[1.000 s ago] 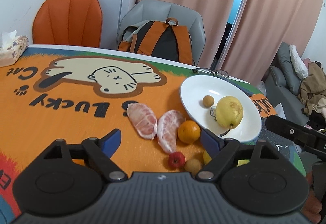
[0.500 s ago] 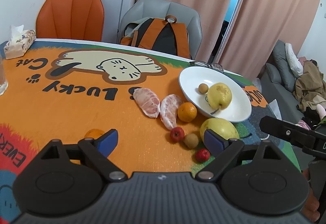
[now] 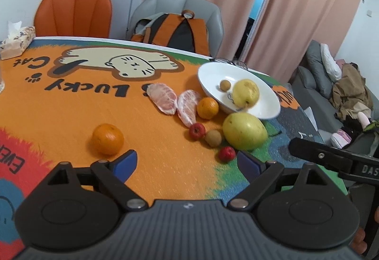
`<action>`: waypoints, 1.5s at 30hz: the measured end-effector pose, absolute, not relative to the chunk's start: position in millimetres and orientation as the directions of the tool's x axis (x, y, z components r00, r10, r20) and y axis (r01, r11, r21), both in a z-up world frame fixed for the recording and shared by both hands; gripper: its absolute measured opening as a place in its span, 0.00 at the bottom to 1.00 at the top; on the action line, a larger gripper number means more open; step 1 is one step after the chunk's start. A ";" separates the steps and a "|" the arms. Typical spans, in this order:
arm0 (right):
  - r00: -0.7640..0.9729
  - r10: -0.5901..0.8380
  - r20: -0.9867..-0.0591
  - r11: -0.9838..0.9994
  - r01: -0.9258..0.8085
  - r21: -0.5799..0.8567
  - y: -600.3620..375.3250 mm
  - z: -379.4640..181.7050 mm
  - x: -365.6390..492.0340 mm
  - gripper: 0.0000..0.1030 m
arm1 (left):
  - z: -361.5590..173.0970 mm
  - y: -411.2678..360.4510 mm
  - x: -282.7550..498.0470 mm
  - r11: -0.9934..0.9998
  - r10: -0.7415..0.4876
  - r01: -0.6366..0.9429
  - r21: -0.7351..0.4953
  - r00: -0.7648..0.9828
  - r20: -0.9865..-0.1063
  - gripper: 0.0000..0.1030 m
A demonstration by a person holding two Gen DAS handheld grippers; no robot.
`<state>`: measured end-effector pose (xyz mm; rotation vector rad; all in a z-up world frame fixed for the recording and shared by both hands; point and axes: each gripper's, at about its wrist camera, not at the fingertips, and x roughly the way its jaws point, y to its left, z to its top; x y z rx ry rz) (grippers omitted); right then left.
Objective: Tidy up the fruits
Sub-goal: 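Withdraw both tools from the bowl back toward the remaining fruit, then grasp the red date with the left tool while the right tool grasps the second large pear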
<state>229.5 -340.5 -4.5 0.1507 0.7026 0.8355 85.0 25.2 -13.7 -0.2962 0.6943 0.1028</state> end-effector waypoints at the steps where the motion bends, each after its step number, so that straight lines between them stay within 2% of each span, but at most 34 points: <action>1: 0.459 0.723 -0.516 0.675 -0.627 0.388 -340.7 -7.2 228.9 1.00 | -15.9 24.0 84.8 0.955 -0.011 -0.184 -0.234 0.765 -0.644 0.88; 15: 0.469 0.724 -0.506 0.680 -0.607 0.411 -340.8 -27.7 236.8 0.99 | -33.4 18.1 93.8 0.954 -0.036 -0.158 -0.253 0.781 -0.623 0.84; 18: 0.467 0.725 -0.506 0.681 -0.593 0.429 -343.5 -32.7 241.6 0.94 | -38.0 14.5 100.7 0.955 -0.050 -0.147 -0.259 0.777 -0.627 0.79; 23: 0.469 0.724 -0.507 0.684 -0.584 0.437 -349.5 -38.2 247.5 0.89 | -45.9 5.8 113.5 0.955 -0.070 -0.132 -0.264 0.767 -0.638 0.65; 35: 0.456 0.736 -0.500 0.672 -0.579 0.461 -352.4 -46.0 258.5 0.89 | -62.1 -12.7 140.1 0.961 -0.085 -0.110 -0.254 0.754 -0.652 0.53; 40: 0.455 0.738 -0.498 0.670 -0.575 0.469 -351.5 -48.0 262.6 0.88 | -67.5 -16.7 151.4 0.963 -0.092 -0.102 -0.250 0.746 -0.660 0.52; 45: 0.445 0.738 -0.508 0.671 -0.567 0.478 -347.8 -52.3 267.4 0.89 | -72.9 -22.4 161.4 0.969 -0.072 -0.104 -0.224 0.747 -0.661 0.39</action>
